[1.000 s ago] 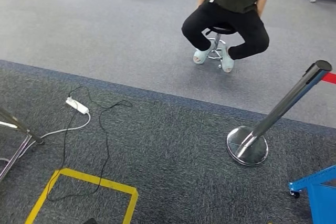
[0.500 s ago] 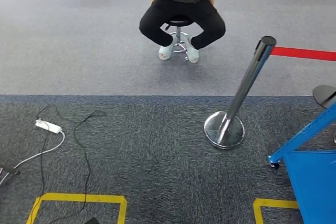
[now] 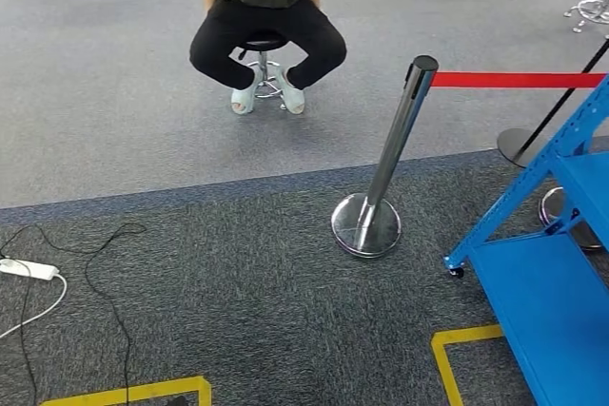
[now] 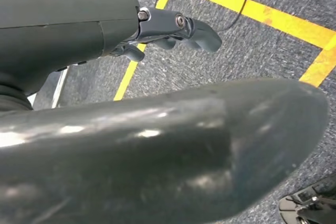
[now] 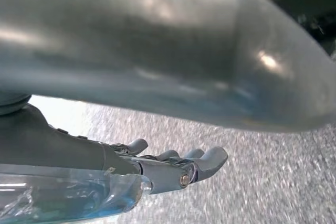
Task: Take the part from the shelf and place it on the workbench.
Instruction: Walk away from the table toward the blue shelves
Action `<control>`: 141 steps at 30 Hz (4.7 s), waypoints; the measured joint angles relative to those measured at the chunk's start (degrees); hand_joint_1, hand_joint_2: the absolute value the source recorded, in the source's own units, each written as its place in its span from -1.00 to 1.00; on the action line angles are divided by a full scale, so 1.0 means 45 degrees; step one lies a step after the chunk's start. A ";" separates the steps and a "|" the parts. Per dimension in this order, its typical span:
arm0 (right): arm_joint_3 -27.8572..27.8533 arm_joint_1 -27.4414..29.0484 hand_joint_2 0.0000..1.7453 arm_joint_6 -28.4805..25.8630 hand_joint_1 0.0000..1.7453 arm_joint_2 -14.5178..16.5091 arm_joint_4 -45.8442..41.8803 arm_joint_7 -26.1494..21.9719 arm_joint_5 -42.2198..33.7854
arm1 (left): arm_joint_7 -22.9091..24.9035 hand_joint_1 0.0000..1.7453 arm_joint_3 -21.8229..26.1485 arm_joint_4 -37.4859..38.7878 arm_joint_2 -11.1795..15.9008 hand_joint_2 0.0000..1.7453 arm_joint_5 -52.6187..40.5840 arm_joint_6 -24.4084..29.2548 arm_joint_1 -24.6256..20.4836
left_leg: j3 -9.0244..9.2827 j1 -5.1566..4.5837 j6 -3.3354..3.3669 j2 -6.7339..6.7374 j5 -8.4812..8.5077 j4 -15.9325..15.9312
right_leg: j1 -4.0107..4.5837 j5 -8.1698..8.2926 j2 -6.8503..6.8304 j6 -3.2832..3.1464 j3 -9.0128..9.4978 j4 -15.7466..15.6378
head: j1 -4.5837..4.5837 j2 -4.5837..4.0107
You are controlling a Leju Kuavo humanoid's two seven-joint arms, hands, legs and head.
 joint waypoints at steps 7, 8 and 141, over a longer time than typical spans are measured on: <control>-0.0001 -0.0036 -1.00 -0.0004 -1.00 -0.0013 0.0000 -0.0031 0.0007 | -0.0309 -1.00 -0.0001 0.0000 -0.0106 -1.00 -0.0192 -0.0393 0.0019 | 0.0329 -0.0132 -0.0115 0.1225 -0.0284 0.0021 | -0.0035 0.0532 -0.1021 0.0011 0.0558 -0.0626 | 0.0013 0.0000; -0.0001 -0.0056 -1.00 -0.0002 -1.00 -0.0017 0.0000 -0.0062 -0.0018 | -0.0551 -1.00 0.0000 0.0000 -0.0115 -1.00 -0.0157 -0.0577 0.0012 | 0.0386 -0.0167 -0.0181 0.1345 -0.0342 0.0028 | -0.0019 0.0701 -0.1196 -0.0061 0.0880 -0.1192 | -0.0004 0.0000; 0.3657 0.0871 -1.00 -0.0866 -1.00 -0.1033 -0.0652 -0.1548 -0.3949 | 0.1184 -1.00 -0.1610 -0.0435 -0.0101 -1.00 0.4950 -0.1501 0.0471 | -0.0213 -0.0142 -0.0245 0.0228 0.0160 -0.0025 | 0.0000 0.0667 -0.0158 -0.0275 0.1322 -0.1879 | -0.0169 0.0000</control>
